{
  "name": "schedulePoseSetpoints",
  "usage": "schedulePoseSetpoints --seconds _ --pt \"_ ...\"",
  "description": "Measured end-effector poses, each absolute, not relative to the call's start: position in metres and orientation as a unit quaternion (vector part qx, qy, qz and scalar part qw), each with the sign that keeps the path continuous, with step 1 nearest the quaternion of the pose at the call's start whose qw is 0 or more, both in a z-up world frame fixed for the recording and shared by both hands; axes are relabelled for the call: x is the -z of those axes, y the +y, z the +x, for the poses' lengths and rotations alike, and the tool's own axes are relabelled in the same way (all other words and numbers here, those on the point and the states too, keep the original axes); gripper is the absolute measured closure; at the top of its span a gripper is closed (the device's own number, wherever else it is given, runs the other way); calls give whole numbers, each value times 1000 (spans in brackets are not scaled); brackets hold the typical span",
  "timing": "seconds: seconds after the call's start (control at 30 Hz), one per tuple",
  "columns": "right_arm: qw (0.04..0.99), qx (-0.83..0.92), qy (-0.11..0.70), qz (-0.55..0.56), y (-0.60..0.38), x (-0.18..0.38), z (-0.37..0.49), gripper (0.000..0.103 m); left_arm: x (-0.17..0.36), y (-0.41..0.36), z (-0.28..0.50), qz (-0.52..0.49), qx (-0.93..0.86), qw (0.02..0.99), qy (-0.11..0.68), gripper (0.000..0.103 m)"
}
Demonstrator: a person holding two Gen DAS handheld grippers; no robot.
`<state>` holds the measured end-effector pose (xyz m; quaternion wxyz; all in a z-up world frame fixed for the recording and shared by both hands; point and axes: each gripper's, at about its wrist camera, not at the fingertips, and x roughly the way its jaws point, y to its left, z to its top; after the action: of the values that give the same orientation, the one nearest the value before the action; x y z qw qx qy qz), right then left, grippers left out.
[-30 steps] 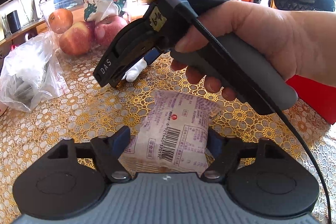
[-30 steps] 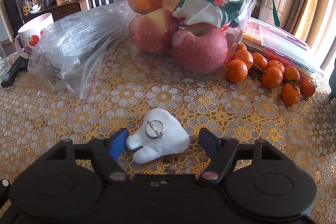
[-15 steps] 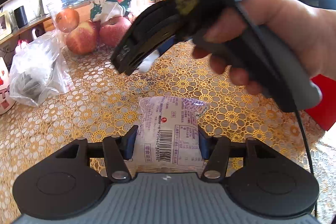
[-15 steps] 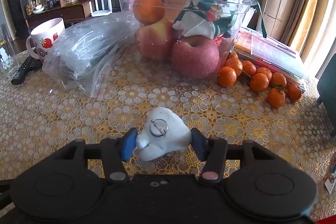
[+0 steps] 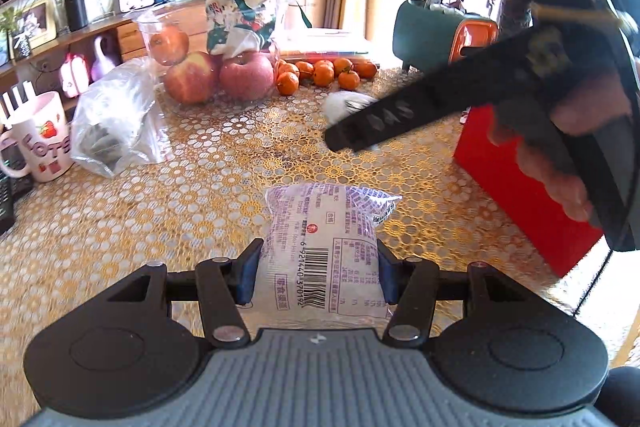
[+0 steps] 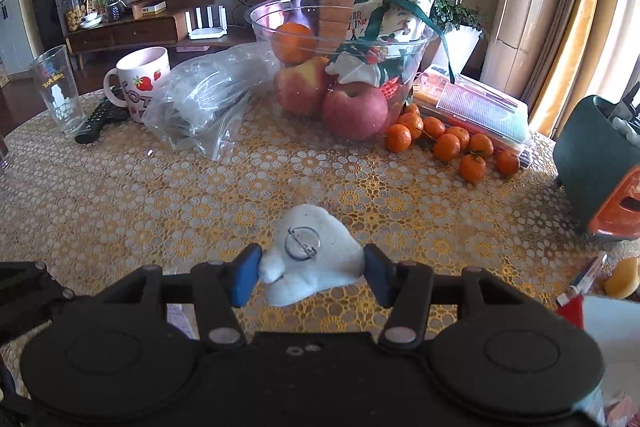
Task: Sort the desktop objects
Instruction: 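Carry snack bag with left gripper while right gripper carries tooth figurine over red box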
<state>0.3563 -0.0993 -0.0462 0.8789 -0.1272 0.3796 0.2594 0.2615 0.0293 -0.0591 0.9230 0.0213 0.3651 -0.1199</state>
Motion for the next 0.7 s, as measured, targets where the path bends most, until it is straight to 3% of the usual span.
schedulePoseSetpoints --seconds 0.7 --pt "884 -277 363 -103 -182 -18 215 48 -14 -11 156 12 114 936 334 48"
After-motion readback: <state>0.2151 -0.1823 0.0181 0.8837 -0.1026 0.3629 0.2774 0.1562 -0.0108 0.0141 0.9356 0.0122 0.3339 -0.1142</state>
